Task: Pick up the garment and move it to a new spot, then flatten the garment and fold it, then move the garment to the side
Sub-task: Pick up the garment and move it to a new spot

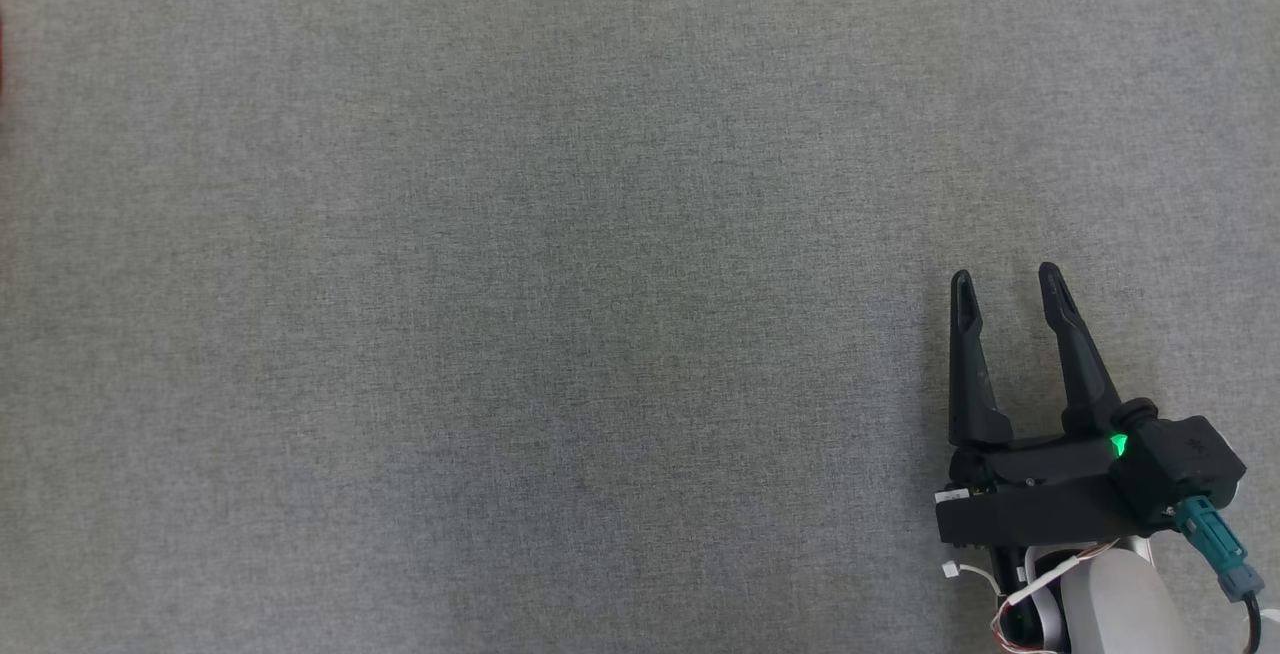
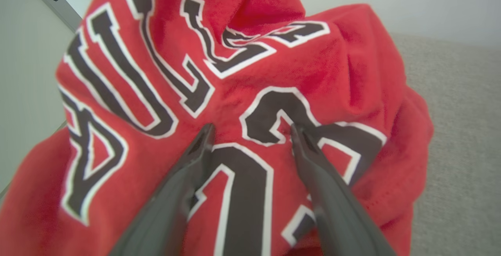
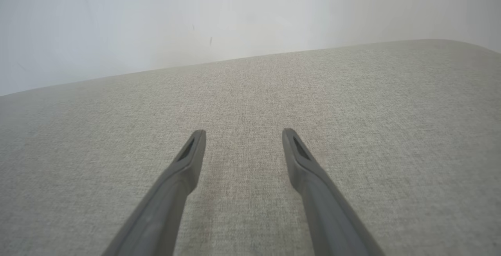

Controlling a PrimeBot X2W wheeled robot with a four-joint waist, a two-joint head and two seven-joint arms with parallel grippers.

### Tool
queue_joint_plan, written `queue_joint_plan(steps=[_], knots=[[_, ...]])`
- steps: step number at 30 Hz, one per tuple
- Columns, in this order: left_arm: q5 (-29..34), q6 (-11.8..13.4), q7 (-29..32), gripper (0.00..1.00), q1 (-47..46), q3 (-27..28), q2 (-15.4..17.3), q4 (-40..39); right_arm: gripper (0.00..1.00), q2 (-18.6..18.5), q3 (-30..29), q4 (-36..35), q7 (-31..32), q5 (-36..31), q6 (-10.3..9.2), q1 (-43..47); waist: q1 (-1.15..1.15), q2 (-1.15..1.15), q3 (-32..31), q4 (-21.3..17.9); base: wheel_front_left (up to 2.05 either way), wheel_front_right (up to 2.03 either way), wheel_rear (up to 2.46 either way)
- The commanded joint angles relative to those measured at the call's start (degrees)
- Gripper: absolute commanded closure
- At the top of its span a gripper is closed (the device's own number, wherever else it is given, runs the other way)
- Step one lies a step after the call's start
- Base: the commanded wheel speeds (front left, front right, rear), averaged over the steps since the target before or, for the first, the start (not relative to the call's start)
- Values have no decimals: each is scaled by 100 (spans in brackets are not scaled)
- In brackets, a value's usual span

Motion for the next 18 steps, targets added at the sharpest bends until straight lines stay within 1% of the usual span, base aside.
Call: queue_joint_plan(steps=[1,2,3,4,5,9,12,18], knots=[[42,17,65,0,-65,-44,4,164,0,10,-5,-30,-4,-50,19,10,-1,-1,-15,20,0,0,0],[53,18,100,0,-102,-70,-4,249,0,9,-3,-36,-4,-62,19,26,-1,-1,-26,27,0,0,0],[59,11,119,29,-127,-96,-13,313,0,8,4,-37,-4,-81,19,41,-1,-1,-38,36,0,0,0],[81,9,44,71,-158,-125,-24,334,0,8,0,-36,-4,-94,19,51,-1,-1,-51,46,0,0,0],[81,17,-26,100,-177,-137,-28,374,0,8,7,-33,-4,-106,19,62,-1,-1,-65,55,0,0,0],[119,12,-379,100,-250,-207,-20,465,0,9,12,6,-4,-140,19,102,-1,-1,-172,108,0,0,0],[-5,-4,-631,100,-357,-161,-22,486,0,8,32,40,-5,-127,19,131,-1,-1,-289,146,0,0,0],[4,-28,-1064,100,-632,-323,50,248,0,8,116,138,-4,-12,19,213,-1,-1,-634,226,0,0,0]])
